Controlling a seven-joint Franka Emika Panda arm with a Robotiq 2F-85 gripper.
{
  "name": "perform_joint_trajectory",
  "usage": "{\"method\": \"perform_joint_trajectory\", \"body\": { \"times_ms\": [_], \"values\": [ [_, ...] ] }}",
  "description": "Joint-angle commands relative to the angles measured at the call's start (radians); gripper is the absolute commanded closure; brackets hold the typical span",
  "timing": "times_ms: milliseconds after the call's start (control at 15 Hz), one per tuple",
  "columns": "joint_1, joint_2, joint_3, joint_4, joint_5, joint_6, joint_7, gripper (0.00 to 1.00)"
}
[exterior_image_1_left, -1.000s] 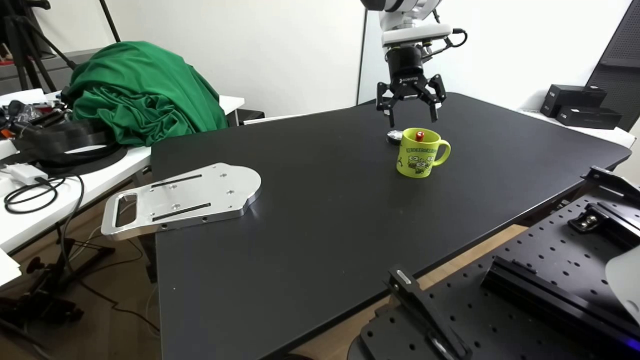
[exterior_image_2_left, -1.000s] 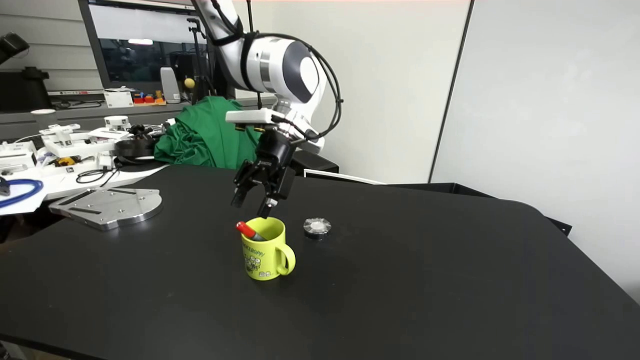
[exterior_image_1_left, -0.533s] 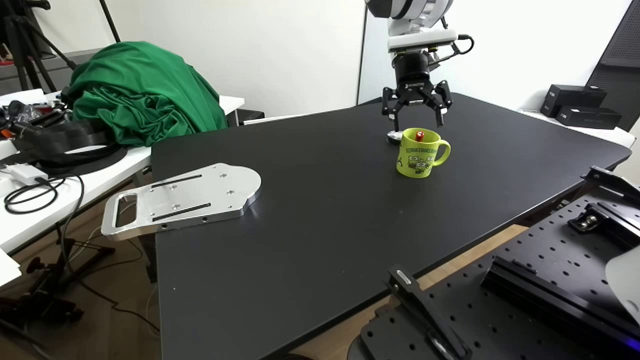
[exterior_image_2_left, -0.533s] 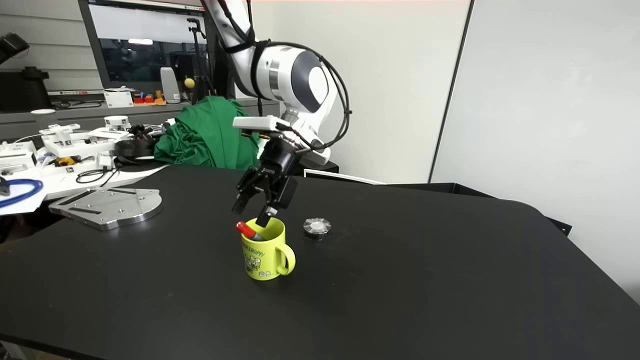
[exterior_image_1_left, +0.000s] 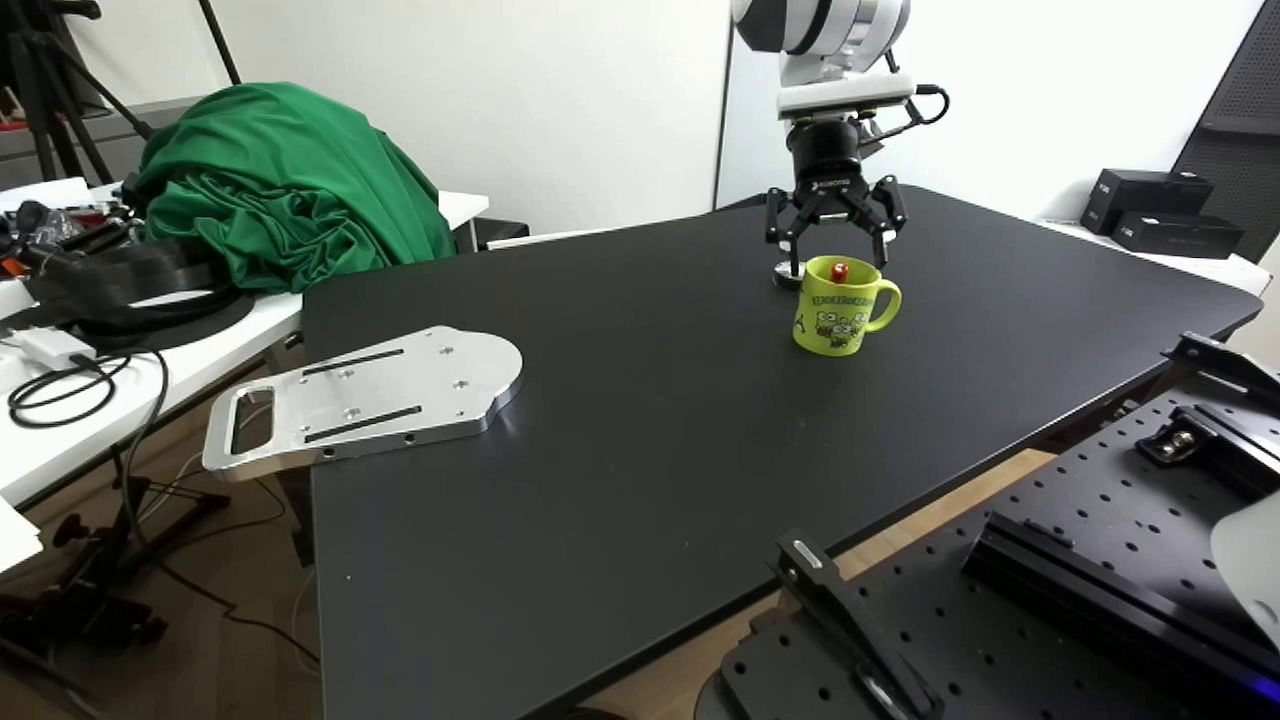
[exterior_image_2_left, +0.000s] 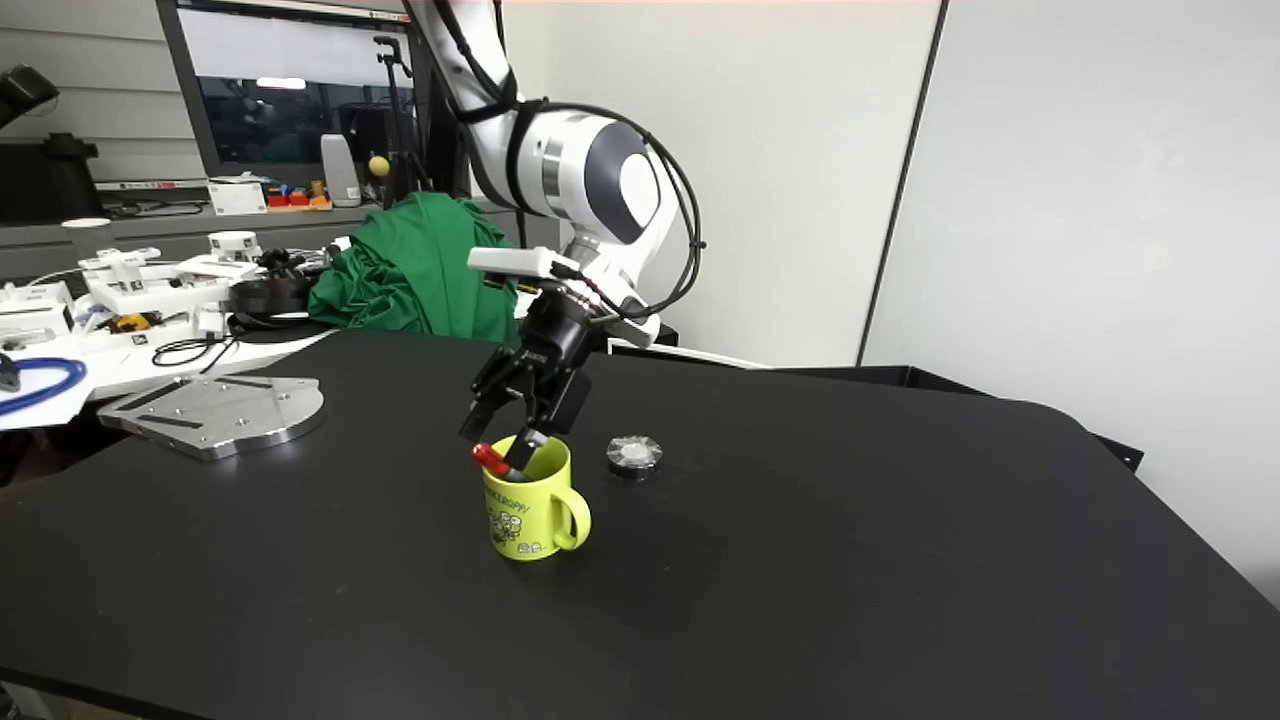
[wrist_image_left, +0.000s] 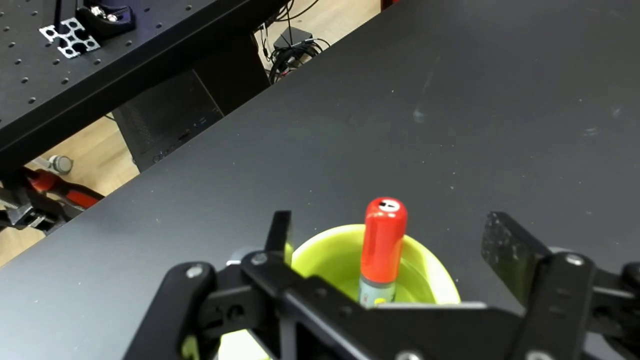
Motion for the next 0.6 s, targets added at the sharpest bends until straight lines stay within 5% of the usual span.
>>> {"method": "perform_joint_trajectory", "body": {
  "times_ms": [0, 533],
  "values": [
    [-0.002, 0.004, -0.002, 0.012, 0.020, -0.016, 0.016, 0.31],
    [-0.009, 0.005, -0.001, 0.019, 0.028, -0.039, 0.012, 0.89]
  ]
}}
